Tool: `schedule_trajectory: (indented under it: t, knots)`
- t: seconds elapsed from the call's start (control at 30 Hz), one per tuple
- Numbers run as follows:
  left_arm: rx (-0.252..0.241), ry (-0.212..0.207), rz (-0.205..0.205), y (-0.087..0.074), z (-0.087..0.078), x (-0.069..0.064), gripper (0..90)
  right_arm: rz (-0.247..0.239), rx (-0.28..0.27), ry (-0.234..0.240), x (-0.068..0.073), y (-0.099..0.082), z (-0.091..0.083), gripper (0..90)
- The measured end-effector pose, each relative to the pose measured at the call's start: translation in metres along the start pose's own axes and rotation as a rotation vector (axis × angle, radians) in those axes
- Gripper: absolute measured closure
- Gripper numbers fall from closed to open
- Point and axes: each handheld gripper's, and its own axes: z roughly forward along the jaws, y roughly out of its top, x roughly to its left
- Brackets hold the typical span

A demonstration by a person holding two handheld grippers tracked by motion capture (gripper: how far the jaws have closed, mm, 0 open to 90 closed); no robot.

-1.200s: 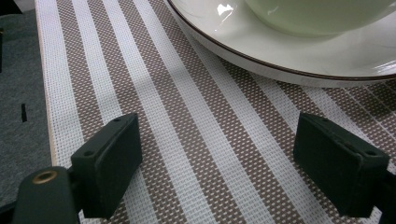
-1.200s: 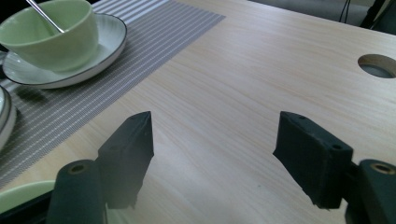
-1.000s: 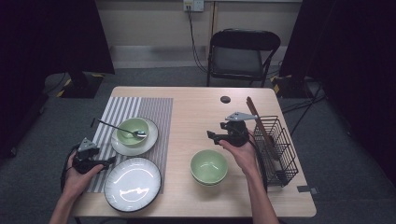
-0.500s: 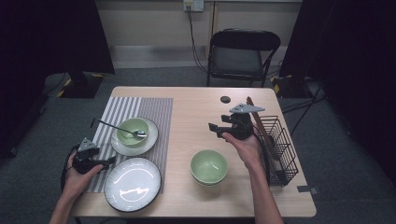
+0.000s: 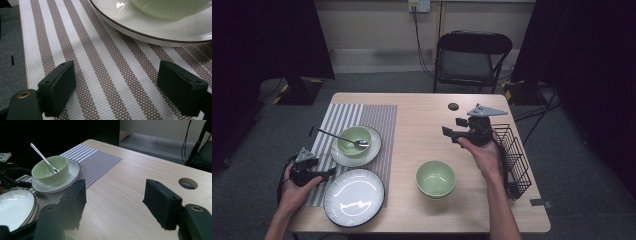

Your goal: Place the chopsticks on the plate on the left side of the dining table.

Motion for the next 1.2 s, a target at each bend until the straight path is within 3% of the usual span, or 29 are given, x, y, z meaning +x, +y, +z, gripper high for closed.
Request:
schedule_trajectory:
  t: [0.27,0.47,0.63,0.87,1.2]
  knots:
    - [0.0,-0.001,0.0,0.0,0.0,0.0,15.0,0.012,-0.017,0.014,-0.008,0.009,-0.015,34.5]
    - [-0.001,-0.001,-0.001,0.0,0.0,0.0,14.9,0.017,-0.025,-0.01,-0.019,0.015,-0.025,35.5]
    - [0.0,-0.002,-0.001,0.0,0.0,0.0,14.9,0.019,0.0,-0.025,-0.028,0.016,-0.029,36.8]
    - [0.0,-0.002,-0.001,0.0,0.0,0.0,14.9,0.04,-0.012,-0.016,-0.04,0.013,-0.039,38.9]
    - [0.0,-0.001,0.0,0.0,0.0,0.0,14.9,0.051,-0.001,-0.068,-0.054,0.001,-0.05,42.6]
